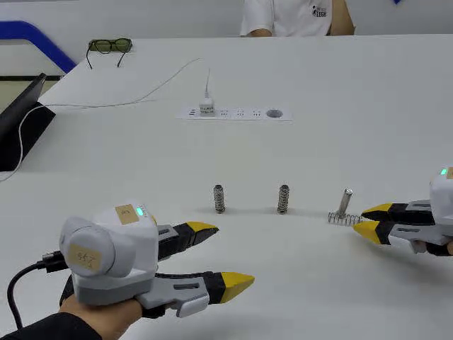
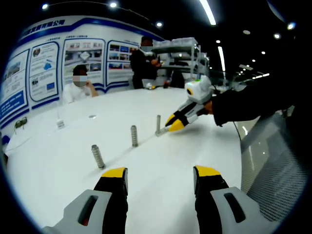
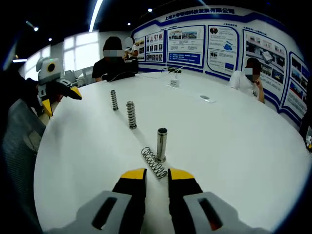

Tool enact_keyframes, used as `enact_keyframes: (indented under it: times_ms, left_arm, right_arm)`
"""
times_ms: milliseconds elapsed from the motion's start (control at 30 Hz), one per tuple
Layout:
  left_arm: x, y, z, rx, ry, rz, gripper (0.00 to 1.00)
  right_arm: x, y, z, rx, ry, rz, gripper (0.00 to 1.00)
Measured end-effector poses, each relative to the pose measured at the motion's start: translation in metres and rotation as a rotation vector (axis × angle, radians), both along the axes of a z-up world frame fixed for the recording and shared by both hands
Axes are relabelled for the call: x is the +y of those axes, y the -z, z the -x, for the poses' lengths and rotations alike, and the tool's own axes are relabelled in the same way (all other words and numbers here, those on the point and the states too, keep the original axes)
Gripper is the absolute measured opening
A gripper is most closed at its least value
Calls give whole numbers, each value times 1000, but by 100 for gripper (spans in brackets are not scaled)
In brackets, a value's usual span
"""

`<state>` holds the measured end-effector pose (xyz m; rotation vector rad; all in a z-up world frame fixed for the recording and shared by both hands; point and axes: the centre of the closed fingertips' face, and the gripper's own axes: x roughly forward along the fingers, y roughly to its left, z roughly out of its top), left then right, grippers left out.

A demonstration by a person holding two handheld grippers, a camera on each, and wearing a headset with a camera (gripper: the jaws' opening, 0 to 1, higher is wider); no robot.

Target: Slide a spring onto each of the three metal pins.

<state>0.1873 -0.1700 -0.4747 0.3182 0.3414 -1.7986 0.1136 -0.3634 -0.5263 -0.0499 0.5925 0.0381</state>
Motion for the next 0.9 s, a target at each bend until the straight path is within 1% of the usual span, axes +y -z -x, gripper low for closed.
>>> enact_keyframes:
  times_ms: [100,367,400,533,633,800,833,900]
  left_arm:
    - [0,0,0,-1,-1,-1,55]
    - [0,1,3,0,0,-8,54]
    - [0,1,3,0,0,-9,54]
    - [0,1,2,1,-2,-9,54]
    - [1,1,2,0,-1,-9,54]
    - [1,1,3,0,1,-10,54]
    - [1,1,3,0,3,-10,54]
    - [0,1,4,-1,7,-8,53]
  right_arm:
    - [-1,2,-1,2,-7,-6,18]
    - [2,9,-3,22,-55,-17,18]
    - [3,10,-3,22,-61,-27,17]
    - [1,9,-5,13,-58,-42,16]
    - [1,9,-3,12,-54,-52,15]
    - [7,8,-1,13,-66,-48,13]
    - [8,8,0,17,-70,-44,11]
    - [12,8,2,25,-79,-41,12]
